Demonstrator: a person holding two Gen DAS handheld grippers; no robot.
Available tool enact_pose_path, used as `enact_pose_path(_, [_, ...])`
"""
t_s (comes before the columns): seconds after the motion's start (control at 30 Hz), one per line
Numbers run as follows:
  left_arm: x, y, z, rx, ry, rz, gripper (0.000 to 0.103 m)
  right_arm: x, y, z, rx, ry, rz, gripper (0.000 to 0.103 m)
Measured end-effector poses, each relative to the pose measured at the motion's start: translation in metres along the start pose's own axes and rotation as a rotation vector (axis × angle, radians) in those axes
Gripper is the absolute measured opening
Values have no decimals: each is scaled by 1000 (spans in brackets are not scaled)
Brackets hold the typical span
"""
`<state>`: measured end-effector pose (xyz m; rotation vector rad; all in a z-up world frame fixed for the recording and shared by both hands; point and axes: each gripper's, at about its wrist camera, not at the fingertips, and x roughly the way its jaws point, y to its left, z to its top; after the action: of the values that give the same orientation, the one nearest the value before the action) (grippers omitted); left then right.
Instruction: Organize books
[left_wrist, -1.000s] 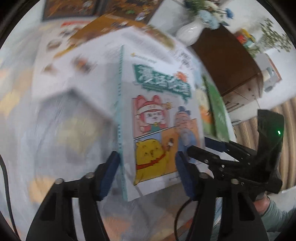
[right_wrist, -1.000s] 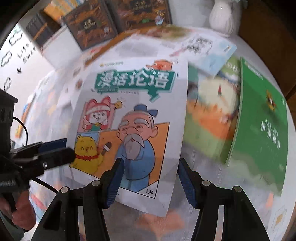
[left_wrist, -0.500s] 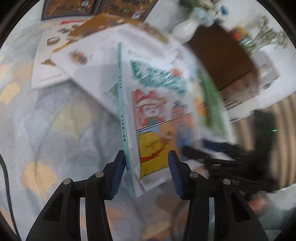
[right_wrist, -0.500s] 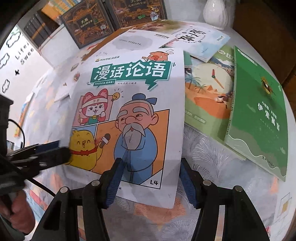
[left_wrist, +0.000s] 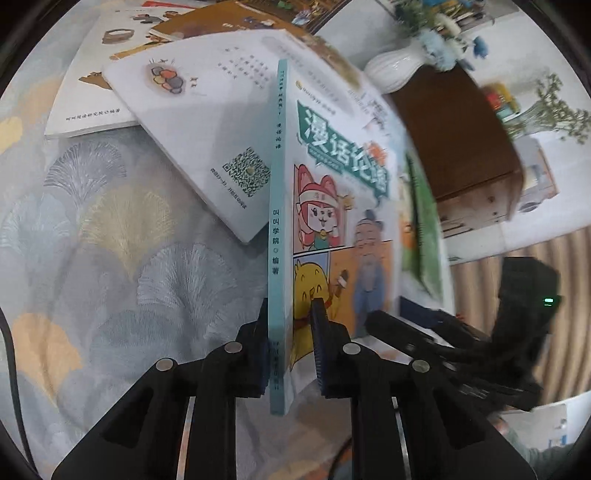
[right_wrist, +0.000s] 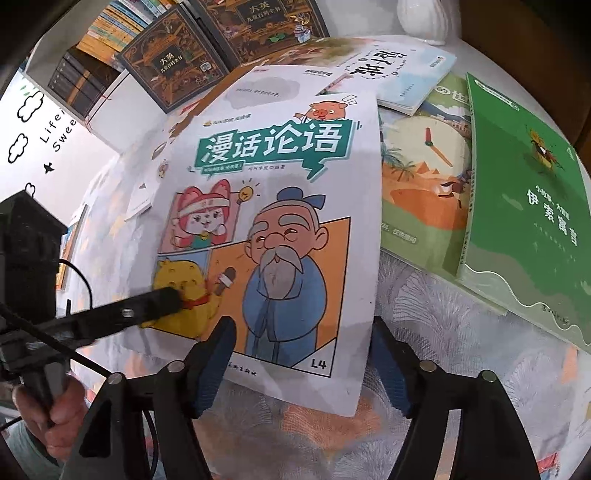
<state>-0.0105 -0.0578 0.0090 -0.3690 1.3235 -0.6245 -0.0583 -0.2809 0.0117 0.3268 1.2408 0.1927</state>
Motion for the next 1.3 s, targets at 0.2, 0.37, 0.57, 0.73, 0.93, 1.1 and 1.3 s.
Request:
enact_pose_path(0.2, [2,-1,11,-85,10,-171,14,4,1,11,18,26,42,81])
enact_pose_path(0.37, [2,2,22,-230,27,-394,14,-1,-38,19,226,46,273,82])
enact_pose_path(0.57, [6,3,28,-317,53,-557,14,9,-88,9,499,57,564,83])
enact_pose_path(0.73, [12,6,26,-328,85,-554,14,12,-80,15,536,59,632,63])
enact_pose_path(0.93, [1,13,19,-264,74,-372,14,-3,-70,11,481,49,482,38])
enact_pose_path(1.1, [-12,-16,11,-46,50,-120,14,-30,-16,13,202,20,246,38])
enact_pose_path(1.3, [-42,-30,-3,143,-24,28,14,-52,47,1,-20,-27,104,38])
